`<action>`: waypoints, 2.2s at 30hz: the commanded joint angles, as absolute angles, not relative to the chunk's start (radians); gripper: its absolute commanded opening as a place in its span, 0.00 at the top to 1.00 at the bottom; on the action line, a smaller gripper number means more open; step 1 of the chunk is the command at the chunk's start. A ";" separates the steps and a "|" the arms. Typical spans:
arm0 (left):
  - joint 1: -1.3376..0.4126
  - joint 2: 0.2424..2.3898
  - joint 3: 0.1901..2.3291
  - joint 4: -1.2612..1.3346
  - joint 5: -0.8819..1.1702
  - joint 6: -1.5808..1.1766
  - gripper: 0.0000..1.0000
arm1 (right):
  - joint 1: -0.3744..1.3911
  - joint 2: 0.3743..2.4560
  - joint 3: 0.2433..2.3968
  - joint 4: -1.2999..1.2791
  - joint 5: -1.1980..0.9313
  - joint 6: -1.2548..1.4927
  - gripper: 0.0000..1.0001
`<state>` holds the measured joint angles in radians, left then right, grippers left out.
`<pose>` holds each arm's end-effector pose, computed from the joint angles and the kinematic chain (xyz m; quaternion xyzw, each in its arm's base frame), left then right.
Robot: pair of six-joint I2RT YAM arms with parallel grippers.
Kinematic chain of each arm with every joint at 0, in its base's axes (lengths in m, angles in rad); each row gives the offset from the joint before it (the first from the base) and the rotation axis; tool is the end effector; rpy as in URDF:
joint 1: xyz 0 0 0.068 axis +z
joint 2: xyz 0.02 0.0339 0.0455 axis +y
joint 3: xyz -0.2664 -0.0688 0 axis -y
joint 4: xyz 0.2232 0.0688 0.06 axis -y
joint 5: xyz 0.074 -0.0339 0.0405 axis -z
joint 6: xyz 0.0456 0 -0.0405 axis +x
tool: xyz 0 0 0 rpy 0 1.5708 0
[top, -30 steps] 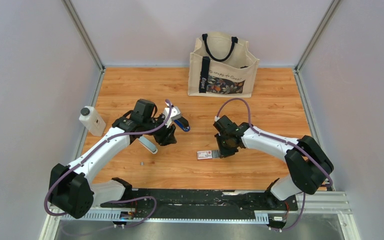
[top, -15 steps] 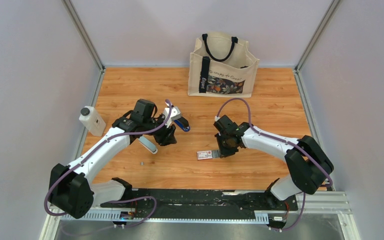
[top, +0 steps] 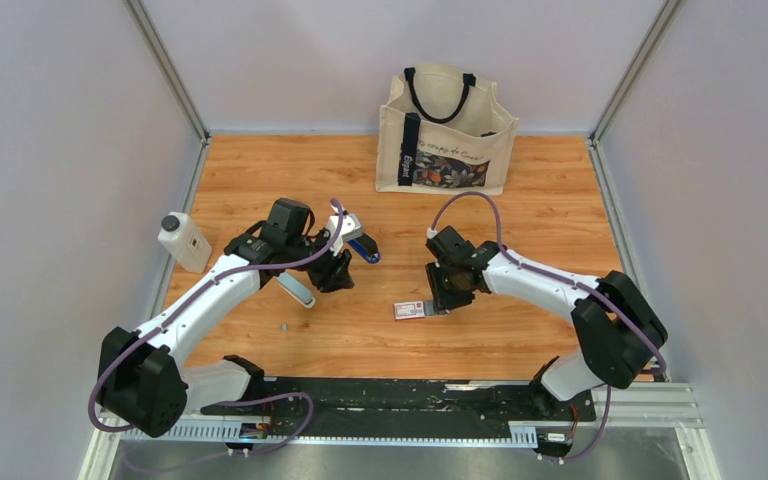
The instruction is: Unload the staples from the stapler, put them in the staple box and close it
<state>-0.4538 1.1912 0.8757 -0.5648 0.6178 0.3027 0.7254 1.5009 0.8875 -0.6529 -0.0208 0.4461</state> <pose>0.1888 -0.1215 0.2630 0.4267 0.7951 -0.3096 0.2999 0.1896 0.1694 0.1857 -0.1391 0.9785 0.0924 0.1207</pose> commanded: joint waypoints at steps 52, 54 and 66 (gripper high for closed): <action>-0.453 1.195 0.896 -0.592 0.666 0.350 0.49 | 0.723 1.454 0.864 -0.544 -0.087 0.433 0.97; -0.453 1.195 0.893 -0.591 0.666 0.354 0.49 | 0.722 1.421 0.873 -0.567 -0.071 0.428 0.97; -0.551 1.267 0.896 -0.580 0.568 0.417 0.49 | 0.560 1.289 0.766 -0.523 -0.087 0.429 0.88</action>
<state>-0.4927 1.2430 0.8757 -0.5945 0.6140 0.3473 0.5980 1.3018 0.8341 -0.5777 -0.0505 0.4286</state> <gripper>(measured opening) 0.509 0.104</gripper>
